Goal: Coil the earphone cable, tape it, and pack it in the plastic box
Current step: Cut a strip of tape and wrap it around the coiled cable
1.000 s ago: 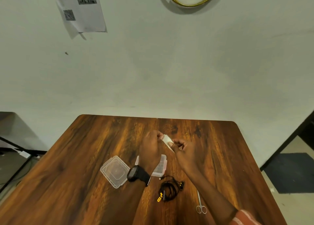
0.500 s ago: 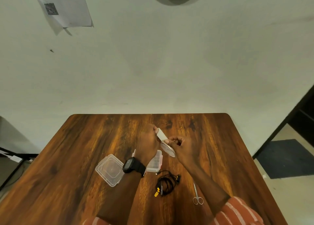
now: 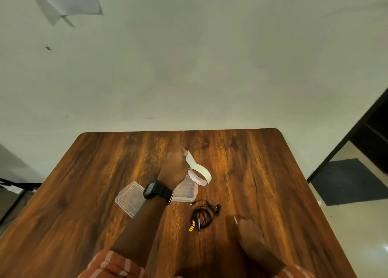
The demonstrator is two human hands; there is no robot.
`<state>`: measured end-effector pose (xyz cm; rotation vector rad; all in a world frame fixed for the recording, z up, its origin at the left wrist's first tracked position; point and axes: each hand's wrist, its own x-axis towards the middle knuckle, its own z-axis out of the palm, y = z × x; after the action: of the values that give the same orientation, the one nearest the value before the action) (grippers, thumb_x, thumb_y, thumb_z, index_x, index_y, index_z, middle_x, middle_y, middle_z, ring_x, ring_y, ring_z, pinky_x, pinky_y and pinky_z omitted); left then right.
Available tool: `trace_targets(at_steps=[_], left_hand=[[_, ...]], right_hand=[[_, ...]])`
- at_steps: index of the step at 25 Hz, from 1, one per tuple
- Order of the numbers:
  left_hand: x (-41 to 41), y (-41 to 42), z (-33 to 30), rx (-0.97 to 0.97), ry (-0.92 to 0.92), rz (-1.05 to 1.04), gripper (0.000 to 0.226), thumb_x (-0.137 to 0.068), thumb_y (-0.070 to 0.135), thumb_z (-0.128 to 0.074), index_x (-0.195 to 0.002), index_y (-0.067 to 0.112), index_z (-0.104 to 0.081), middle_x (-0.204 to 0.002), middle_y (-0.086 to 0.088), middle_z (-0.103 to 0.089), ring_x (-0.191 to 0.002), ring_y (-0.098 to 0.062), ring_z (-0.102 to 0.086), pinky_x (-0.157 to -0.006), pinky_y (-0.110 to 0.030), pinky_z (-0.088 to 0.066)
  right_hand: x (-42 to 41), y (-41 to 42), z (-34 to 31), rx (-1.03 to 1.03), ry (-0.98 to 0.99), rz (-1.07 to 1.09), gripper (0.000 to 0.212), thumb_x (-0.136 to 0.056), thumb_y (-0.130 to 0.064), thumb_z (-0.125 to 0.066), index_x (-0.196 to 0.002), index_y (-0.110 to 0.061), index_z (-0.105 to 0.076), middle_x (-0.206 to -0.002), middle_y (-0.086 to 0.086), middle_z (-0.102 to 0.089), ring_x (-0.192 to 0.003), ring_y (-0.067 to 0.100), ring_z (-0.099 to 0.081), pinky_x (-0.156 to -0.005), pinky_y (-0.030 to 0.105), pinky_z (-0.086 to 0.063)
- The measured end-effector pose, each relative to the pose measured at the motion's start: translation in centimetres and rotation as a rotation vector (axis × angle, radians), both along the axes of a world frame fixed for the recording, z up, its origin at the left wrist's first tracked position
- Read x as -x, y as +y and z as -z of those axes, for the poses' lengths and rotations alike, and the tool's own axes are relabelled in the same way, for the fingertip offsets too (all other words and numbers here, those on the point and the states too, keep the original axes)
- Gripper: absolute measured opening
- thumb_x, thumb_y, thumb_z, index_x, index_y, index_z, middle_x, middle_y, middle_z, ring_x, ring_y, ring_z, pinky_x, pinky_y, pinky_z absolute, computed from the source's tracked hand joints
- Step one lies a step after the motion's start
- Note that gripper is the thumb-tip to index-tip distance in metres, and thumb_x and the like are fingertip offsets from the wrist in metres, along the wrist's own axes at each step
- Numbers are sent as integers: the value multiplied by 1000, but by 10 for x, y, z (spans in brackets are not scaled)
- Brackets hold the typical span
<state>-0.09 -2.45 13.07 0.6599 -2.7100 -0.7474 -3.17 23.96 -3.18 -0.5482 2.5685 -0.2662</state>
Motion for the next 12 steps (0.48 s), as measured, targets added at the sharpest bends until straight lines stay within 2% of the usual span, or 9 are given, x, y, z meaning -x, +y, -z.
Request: trace_targets(at_steps=[2,4,6,9,12], left_hand=[[3,-4,4,-58,-4,-11,23,-92,13,-65,-113,14,-54,-107,-6,-69,-79,-15,-65,-63,-16,-52],[3,-7,5,-115,-3,-12,22,-93,15,-63,-111,18,-52,-108,-7,-69,-84,-17,-70,-71,-27,-61],[3,-8,6,-125,11,-18,21,-93,16,-63,-111,20,-52,-108,-6,-69,-84,-17,-71,-72,-31,-63],[0,-3,1,-136,18,-33,16,-95,17,-59,-110,19,-52,-110,-5,-69,-87,-20,-71,-77,-34,-62],[-1,-1,-4,-151,14,-5,17,-95,13,-58,-109,18,-51,-113,-8,-68,-91,-22,-71,-77,-30,-61]], right_hand=[[6,-1,-5,35,5,39,18,-99,-22,-45,-108,-20,-61,-116,1,-65,-102,14,-63,-86,25,-50],[10,-2,-7,22,13,63,15,-100,-25,-45,-99,-23,-60,-109,0,-66,-93,13,-61,-79,24,-49],[12,-2,-5,-10,-6,81,13,-98,-31,-48,-98,-24,-59,-106,-2,-66,-93,13,-61,-83,27,-51],[13,-1,-3,-102,-1,101,33,-94,-51,-46,-101,-23,-62,-107,0,-64,-100,17,-60,-89,35,-48],[16,4,-3,-10,-89,139,40,-95,-57,-38,-86,-24,-59,-93,-4,-62,-86,12,-59,-85,35,-47]])
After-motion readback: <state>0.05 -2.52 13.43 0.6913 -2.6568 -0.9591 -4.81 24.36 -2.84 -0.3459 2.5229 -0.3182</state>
